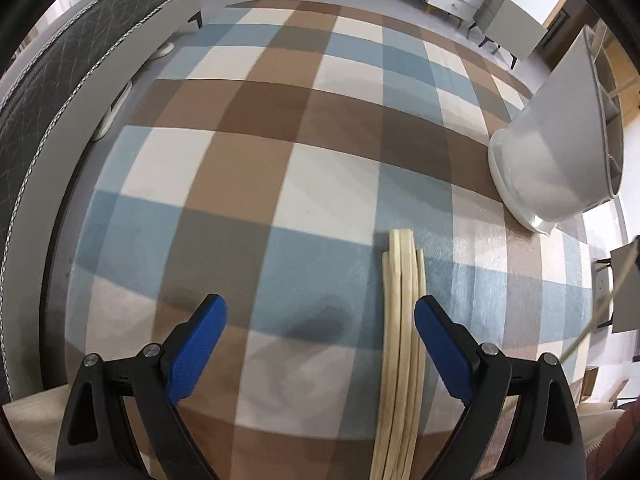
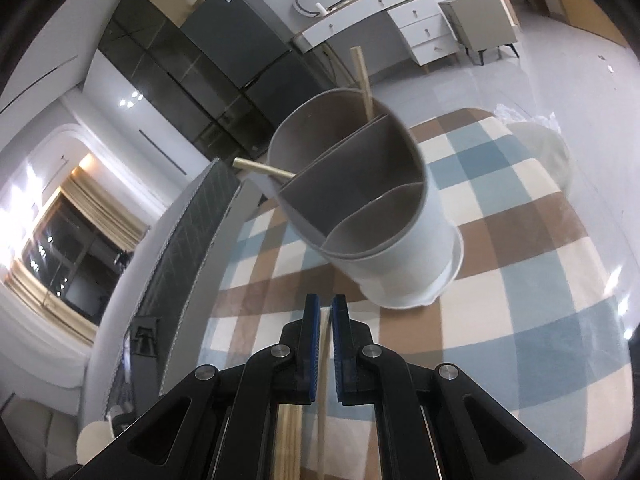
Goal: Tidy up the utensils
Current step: 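Grasp a chopstick with the left tool while the right tool lifts its chopstick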
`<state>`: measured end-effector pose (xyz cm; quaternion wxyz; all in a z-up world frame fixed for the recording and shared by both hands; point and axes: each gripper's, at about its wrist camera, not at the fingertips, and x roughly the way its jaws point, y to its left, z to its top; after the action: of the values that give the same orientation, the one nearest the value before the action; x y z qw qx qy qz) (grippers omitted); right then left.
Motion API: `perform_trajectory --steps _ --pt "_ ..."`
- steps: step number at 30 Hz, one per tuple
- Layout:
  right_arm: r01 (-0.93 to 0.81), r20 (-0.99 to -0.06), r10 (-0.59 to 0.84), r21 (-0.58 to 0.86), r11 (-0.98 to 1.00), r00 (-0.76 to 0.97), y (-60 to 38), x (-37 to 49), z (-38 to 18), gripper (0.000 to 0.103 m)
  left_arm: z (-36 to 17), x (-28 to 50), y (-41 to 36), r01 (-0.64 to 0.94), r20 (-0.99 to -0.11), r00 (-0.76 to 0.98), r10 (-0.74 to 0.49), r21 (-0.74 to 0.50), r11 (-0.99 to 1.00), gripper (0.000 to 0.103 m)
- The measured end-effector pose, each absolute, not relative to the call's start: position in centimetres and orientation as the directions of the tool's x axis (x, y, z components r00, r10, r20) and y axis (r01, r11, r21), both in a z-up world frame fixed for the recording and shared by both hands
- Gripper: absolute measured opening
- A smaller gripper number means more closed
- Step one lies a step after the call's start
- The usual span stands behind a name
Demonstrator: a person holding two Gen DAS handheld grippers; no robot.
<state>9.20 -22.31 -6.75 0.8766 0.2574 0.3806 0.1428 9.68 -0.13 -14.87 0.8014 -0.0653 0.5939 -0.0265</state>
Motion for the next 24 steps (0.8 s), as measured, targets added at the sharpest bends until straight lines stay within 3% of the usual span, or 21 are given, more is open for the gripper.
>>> perform_trajectory --steps 4,6,15,24 --pt "-0.069 -0.580 0.456 0.565 0.822 0.675 -23.3 8.8 -6.4 0.005 -15.4 10.4 -1.6 0.009 -0.951 0.300 -0.078 -0.079 0.997 0.087" --pt "-0.079 -0.575 0.455 0.560 0.825 0.680 -23.2 8.9 -6.4 0.005 -15.8 10.5 -1.6 0.010 -0.956 0.287 -0.066 -0.066 0.998 0.071" --pt "-0.083 -0.583 0.462 0.559 0.825 0.668 -22.9 9.8 -7.0 0.005 -15.9 10.1 1.0 -0.019 -0.949 0.296 -0.113 -0.124 0.992 0.039" --pt "-0.100 -0.590 0.462 0.541 0.835 0.663 -21.9 10.0 -7.0 0.005 -15.6 10.0 2.3 -0.033 -0.953 0.284 -0.105 -0.120 0.992 0.036"
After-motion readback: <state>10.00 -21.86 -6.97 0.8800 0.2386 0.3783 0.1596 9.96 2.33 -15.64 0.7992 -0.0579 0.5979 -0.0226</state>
